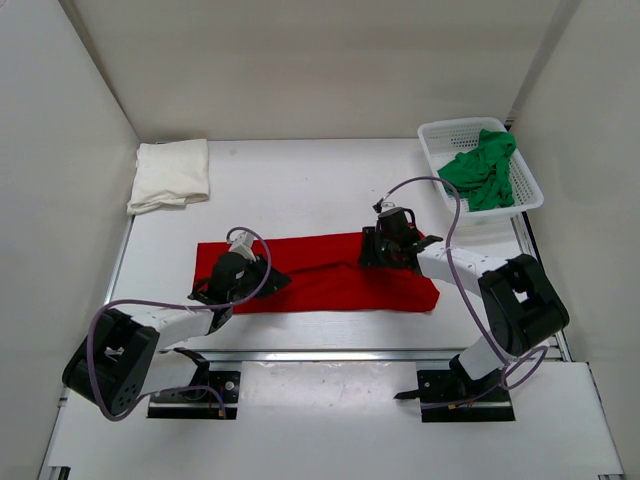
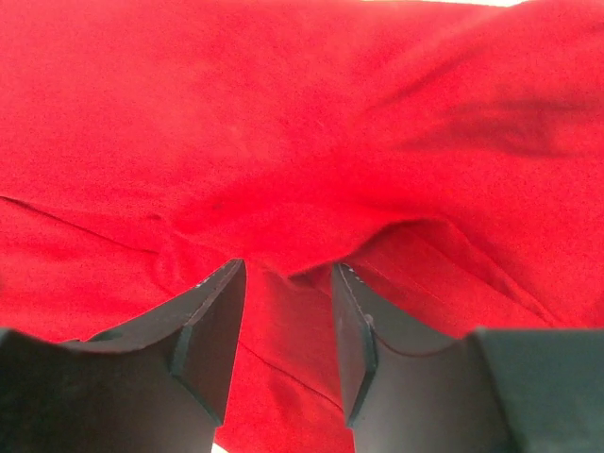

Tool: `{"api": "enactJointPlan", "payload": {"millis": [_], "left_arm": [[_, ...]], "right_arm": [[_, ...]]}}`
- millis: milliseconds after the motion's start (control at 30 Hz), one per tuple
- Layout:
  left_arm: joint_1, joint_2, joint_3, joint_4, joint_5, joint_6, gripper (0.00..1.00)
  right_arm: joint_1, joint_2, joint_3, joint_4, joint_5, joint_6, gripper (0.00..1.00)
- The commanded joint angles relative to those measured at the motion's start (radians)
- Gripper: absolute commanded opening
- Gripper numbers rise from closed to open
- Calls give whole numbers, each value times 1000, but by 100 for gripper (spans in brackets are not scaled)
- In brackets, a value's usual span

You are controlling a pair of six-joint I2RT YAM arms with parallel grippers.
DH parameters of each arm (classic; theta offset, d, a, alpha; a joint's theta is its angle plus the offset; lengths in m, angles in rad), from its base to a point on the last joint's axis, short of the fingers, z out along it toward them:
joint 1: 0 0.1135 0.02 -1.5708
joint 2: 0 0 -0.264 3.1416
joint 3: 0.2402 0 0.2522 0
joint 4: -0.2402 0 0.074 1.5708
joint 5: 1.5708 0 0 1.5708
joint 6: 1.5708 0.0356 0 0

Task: Fold and stack the t-shirts
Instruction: Fold the other side of the tshirt into a rectangle

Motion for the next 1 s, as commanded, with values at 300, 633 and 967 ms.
{"api": "enactJointPlan", "payload": {"millis": [300, 633, 967], "left_arm": [[-22, 12, 2, 57, 16, -20, 24], [-15, -28, 15, 46, 30, -20, 24], [10, -54, 28, 38, 47, -17, 26]], "right_arm": [[9, 19, 14, 80, -14, -1, 24], [128, -104, -9, -75, 105, 69, 0], [209, -162, -19, -179, 89, 203, 0]]}}
